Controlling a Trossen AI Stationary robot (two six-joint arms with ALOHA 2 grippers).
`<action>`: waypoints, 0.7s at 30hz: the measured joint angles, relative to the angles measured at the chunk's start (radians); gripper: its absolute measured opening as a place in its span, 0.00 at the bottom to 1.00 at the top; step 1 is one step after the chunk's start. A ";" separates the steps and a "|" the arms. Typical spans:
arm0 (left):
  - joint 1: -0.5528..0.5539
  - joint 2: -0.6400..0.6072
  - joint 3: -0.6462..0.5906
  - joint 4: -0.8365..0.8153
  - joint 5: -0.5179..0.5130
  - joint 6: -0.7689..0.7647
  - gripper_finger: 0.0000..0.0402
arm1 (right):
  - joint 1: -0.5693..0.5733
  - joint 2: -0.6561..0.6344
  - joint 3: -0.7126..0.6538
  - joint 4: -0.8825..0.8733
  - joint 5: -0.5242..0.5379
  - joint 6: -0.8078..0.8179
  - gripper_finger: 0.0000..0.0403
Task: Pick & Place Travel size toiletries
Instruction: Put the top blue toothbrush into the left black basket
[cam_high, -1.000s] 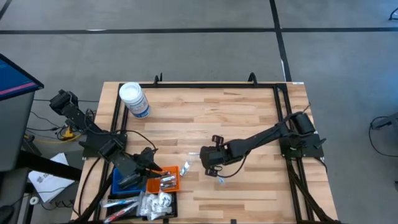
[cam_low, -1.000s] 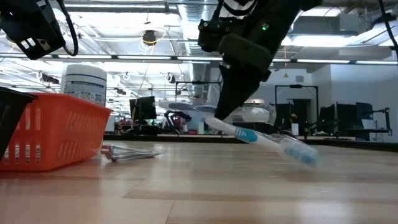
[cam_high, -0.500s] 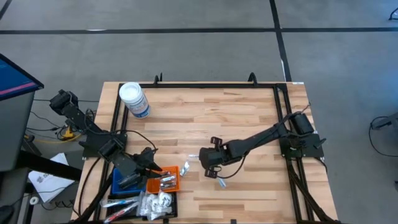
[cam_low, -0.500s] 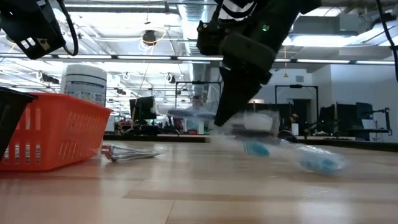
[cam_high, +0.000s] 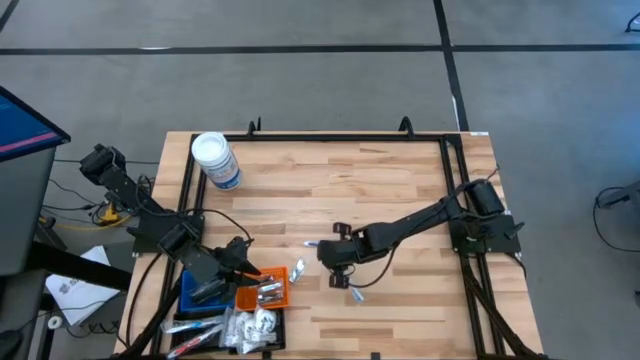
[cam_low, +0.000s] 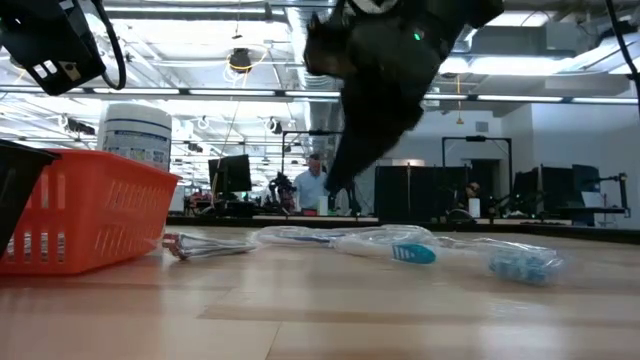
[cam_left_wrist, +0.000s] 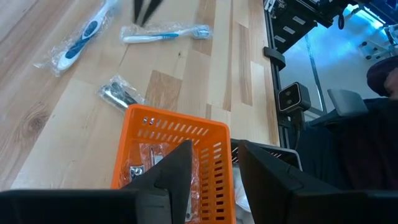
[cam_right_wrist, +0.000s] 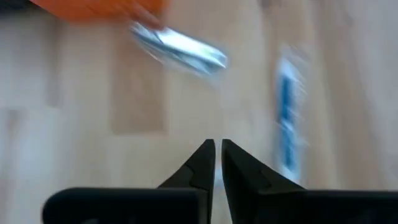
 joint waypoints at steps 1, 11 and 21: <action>0.000 0.000 0.000 0.000 0.000 0.000 0.31 | -0.005 0.000 0.000 -0.030 0.026 0.003 0.06; 0.000 0.000 0.000 0.002 0.000 0.000 0.31 | -0.055 -0.001 -0.079 -0.040 0.078 0.075 0.20; 0.000 0.000 0.000 0.003 0.000 0.000 0.31 | -0.061 -0.002 -0.133 -0.035 0.094 0.080 0.46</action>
